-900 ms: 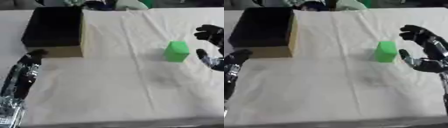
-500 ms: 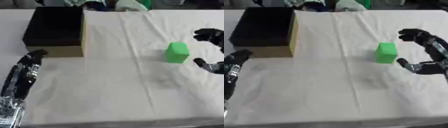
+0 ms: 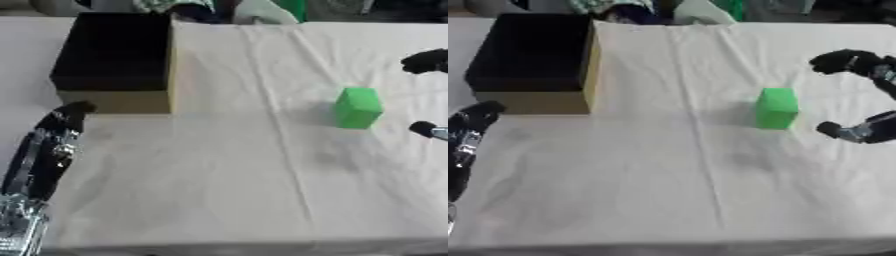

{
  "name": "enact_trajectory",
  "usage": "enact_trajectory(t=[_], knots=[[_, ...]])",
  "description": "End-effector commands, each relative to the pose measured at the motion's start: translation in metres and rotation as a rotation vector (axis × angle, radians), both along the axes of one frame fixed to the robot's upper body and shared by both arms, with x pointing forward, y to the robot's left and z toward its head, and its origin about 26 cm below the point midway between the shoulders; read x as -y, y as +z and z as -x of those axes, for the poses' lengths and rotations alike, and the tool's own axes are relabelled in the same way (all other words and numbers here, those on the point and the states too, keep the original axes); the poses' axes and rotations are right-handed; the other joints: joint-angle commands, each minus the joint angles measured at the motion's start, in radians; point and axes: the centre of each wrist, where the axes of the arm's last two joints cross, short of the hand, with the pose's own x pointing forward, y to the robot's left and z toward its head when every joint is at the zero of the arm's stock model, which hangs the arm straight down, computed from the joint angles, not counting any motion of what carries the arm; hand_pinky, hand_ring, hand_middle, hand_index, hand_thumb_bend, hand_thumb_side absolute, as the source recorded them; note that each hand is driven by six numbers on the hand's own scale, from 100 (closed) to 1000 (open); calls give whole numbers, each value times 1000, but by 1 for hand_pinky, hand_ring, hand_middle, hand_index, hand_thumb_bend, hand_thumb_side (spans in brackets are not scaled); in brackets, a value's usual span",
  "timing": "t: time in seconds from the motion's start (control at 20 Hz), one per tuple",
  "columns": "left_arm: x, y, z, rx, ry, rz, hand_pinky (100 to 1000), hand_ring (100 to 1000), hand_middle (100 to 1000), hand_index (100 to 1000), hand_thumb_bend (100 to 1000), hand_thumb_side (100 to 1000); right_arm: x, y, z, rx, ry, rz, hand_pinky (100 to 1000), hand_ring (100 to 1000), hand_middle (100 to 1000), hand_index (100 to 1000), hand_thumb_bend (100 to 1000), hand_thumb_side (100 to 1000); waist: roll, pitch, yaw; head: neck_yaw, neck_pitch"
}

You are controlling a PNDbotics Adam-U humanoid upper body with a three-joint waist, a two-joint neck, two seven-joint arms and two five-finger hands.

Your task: Pick up objects on the table and place them in the box.

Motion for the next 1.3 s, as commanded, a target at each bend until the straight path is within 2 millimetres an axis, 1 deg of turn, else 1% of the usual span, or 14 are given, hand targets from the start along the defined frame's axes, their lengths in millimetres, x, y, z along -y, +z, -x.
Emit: enact_trajectory(t=[0.05, 0.45, 0.5, 0.55, 0.95, 1.3], knots=[[-2, 7, 0, 24, -11, -28, 1000, 967, 740, 818, 100, 665, 12, 19, -4, 12, 61, 119, 859, 879, 873, 954, 446, 174, 0, -15, 3, -3, 5], [-1, 8, -1, 27, -20, -32, 1000, 967, 740, 817, 100, 664, 17, 19, -22, -56, 75, 172, 861, 880, 872, 954, 398, 245, 1, -13, 12, -13, 5], [-1, 8, -1, 28, -21, -32, 1000, 966, 740, 817, 100, 664, 17, 18, -25, -66, 78, 177, 861, 879, 870, 954, 357, 229, 1, -13, 13, -14, 5], [-1, 8, -1, 28, -22, -33, 1000, 967, 740, 817, 100, 664, 17, 17, -28, -77, 80, 183, 861, 879, 871, 954, 387, 261, 1, -13, 13, -15, 5], [0, 9, -1, 29, -29, -33, 1000, 966, 740, 817, 100, 663, 14, 3, -50, -154, 91, 200, 868, 880, 872, 955, 333, 308, 4, -12, 20, -17, 5], [1, 9, -1, 30, -31, -33, 1000, 966, 740, 817, 100, 663, 14, -8, -57, -193, 88, 206, 891, 883, 872, 956, 308, 334, 5, -10, 23, -15, 5]])
